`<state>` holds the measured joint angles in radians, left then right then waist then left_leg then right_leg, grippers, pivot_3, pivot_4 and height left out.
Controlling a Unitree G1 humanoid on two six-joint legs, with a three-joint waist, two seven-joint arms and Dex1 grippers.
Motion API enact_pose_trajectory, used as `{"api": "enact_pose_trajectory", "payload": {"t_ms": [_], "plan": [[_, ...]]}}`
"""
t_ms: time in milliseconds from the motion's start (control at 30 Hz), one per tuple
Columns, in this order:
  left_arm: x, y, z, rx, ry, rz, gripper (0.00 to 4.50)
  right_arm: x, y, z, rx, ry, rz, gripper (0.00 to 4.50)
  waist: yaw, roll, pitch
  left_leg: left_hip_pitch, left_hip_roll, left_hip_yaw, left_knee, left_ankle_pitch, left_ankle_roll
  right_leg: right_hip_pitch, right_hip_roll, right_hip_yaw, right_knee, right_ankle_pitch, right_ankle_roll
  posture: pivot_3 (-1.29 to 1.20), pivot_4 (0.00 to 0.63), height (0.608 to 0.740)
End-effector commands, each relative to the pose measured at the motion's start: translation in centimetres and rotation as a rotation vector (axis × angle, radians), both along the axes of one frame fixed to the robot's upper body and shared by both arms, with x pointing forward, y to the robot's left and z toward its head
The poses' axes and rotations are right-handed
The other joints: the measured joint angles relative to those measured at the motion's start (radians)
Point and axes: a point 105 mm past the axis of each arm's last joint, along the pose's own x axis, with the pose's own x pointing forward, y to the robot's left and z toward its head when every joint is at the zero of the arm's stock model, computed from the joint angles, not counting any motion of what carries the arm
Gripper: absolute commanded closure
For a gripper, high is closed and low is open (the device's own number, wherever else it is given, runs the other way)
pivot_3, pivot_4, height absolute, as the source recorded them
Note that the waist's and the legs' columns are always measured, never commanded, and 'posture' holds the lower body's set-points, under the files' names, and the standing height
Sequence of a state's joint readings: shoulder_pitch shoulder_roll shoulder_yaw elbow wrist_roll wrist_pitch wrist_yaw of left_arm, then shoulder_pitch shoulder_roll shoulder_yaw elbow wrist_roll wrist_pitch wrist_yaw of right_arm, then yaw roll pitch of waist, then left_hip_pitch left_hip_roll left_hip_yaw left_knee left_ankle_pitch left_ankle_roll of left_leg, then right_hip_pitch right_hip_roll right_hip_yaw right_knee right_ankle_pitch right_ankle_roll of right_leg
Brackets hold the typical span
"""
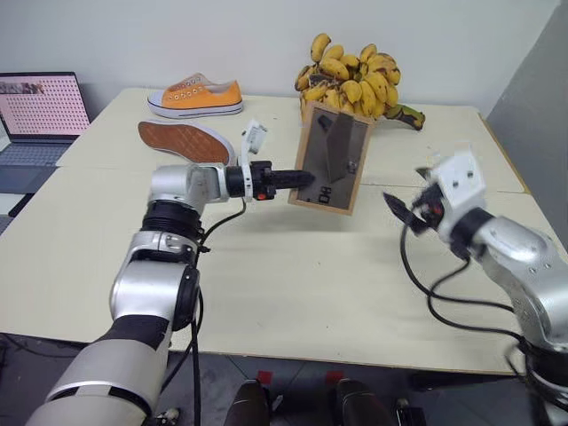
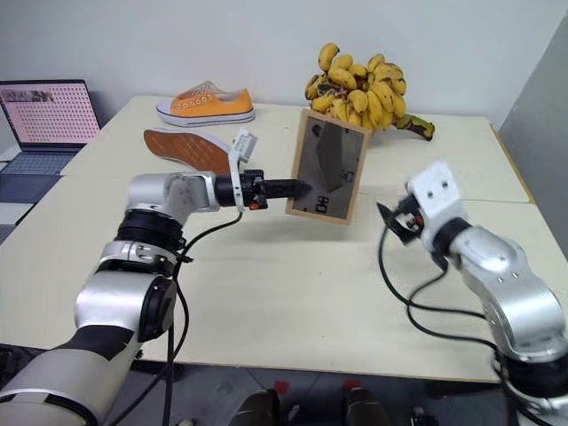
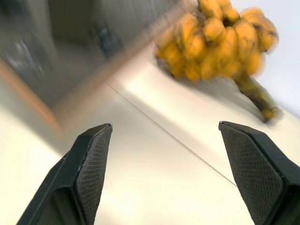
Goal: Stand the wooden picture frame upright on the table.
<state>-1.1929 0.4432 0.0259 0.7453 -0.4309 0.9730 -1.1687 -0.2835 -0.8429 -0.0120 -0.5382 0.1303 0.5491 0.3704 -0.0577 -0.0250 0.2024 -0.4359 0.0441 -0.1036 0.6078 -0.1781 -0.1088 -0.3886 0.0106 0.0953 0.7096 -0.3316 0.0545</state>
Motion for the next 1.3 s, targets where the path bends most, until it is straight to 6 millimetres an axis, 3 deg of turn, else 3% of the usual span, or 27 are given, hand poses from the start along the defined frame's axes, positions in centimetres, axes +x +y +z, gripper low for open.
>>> {"api": "enact_pose_trajectory", "payload": {"t_ms": [33, 100, 300, 600, 800, 967, 1233, 1300], "plan": [[-3.2, 0.3, 2.0, 0.000, 0.024, -0.117, 3.19, -0.8, -0.3, 0.7, -0.416, -0.308, 0.101, 0.66, -0.006, 0.000, 0.000, 0.000, 0.000, 0.000, 0.000, 0.000, 0.000, 0.000, 0.000, 0.001, 0.000, -0.001, 0.001, 0.00, 0.150, 0.740], [-5.3, 0.7, 1.5, 0.029, 0.085, -0.165, 3.19, -0.9, -0.1, -0.2, -0.572, -0.432, 0.165, 0.66, -0.020, 0.000, 0.000, 0.003, 0.001, 0.002, 0.000, 0.000, 0.000, 0.001, 0.000, 0.002, 0.001, -0.001, 0.001, 0.00, 0.150, 0.740], [-9.2, 1.0, 0.7, 0.043, 0.237, -0.239, 3.19, -0.7, 2.0, -0.9, -0.672, -0.700, 0.275, 0.66, -0.030, 0.000, 0.000, 0.004, 0.001, 0.002, 0.002, 0.001, 0.000, 0.001, 0.001, 0.003, 0.006, 0.000, 0.001, 0.00, 0.150, 0.740], [-9.3, 1.2, 0.9, 0.014, 0.252, -0.219, 3.19, -1.0, 4.7, 0.8, -0.624, -0.997, 0.322, 0.66, -0.022, 0.000, 0.000, 0.004, 0.001, 0.001, 0.002, 0.001, -0.001, 0.002, 0.000, 0.002, 0.006, 0.002, -0.003, 0.00, 0.150, 0.740], [-9.4, 1.0, 0.9, 0.013, 0.261, -0.215, 3.19, -1.1, 6.0, 1.4, -0.602, -1.052, 0.343, 0.66, -0.022, 0.000, 0.000, 0.004, 0.001, 0.000, 0.002, 0.002, -0.001, 0.002, 0.000, 0.001, 0.006, 0.002, -0.003, 0.00, 0.150, 0.740], [-9.8, 0.5, 0.9, 0.013, 0.265, -0.246, 3.19, -0.8, 7.2, 0.5, -0.601, -1.045, 0.398, 0.66, -0.022, 0.000, 0.000, 0.004, 0.001, 0.000, 0.002, 0.002, -0.001, 0.002, 0.000, 0.001, 0.007, 0.002, -0.004, 0.00, 0.150, 0.740], [-10.0, 0.4, 0.9, 0.015, 0.276, -0.250, 3.19, 0.1, 6.5, 0.6, -0.620, -1.035, 0.398, 0.66, -0.022, 0.000, 0.000, 0.004, 0.000, 0.000, 0.003, 0.002, -0.001, 0.002, 0.000, 0.001, 0.007, 0.002, -0.004, 0.00, 0.150, 0.740], [-10.1, 0.5, 0.9, 0.014, 0.279, -0.250, 3.19, 0.3, 6.1, 0.7, -0.626, -1.028, 0.394, 1.03, -0.022, 0.000, 0.000, 0.004, 0.000, 0.000, 0.003, 0.002, -0.001, 0.002, 0.000, 0.001, 0.007, 0.002, -0.004, 0.00, 0.150, 0.740]]}}
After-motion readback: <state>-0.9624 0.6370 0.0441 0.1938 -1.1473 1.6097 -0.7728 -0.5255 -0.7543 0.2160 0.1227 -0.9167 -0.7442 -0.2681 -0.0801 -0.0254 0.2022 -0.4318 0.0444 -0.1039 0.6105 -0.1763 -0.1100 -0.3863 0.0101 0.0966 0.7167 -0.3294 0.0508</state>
